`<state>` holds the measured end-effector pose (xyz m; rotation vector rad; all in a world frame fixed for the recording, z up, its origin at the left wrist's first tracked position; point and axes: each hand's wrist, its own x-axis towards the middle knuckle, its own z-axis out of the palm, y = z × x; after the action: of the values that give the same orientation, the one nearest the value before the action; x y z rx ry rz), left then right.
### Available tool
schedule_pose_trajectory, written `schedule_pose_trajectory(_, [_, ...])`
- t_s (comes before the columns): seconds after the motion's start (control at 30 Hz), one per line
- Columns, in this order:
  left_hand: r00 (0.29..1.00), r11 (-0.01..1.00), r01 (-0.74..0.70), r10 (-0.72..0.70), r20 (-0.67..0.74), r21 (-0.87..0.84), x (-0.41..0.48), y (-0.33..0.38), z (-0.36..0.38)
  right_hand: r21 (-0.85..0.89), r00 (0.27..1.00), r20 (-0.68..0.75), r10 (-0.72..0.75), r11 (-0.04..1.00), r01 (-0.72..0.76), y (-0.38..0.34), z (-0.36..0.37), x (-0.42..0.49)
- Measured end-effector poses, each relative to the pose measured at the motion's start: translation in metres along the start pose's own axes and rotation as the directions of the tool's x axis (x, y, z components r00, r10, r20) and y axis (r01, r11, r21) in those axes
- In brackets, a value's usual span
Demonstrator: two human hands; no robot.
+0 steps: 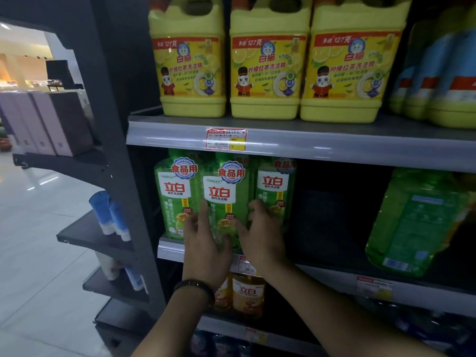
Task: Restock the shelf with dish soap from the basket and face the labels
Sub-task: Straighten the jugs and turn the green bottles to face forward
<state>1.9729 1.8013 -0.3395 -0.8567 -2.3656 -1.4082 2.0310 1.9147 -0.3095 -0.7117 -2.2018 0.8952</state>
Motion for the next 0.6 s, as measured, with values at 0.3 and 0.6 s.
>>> schedule_pose_trajectory(0.3, [0.994, 0.995, 0.102, -0.102, 0.036, -0.011, -0.012, 0.013, -0.006, 0.076, 0.989, 0.143, -0.047, 0.996, 0.036, 0.014, -0.045, -0.008])
schedule_pose_trajectory(0.6, [0.973, 0.964, -0.100, 0.146, 0.179, -0.246, -0.063, 0.098, 0.063, 0.007, 0.945, -0.317, -0.084, 0.996, 0.091, 0.111, -0.199, -0.064])
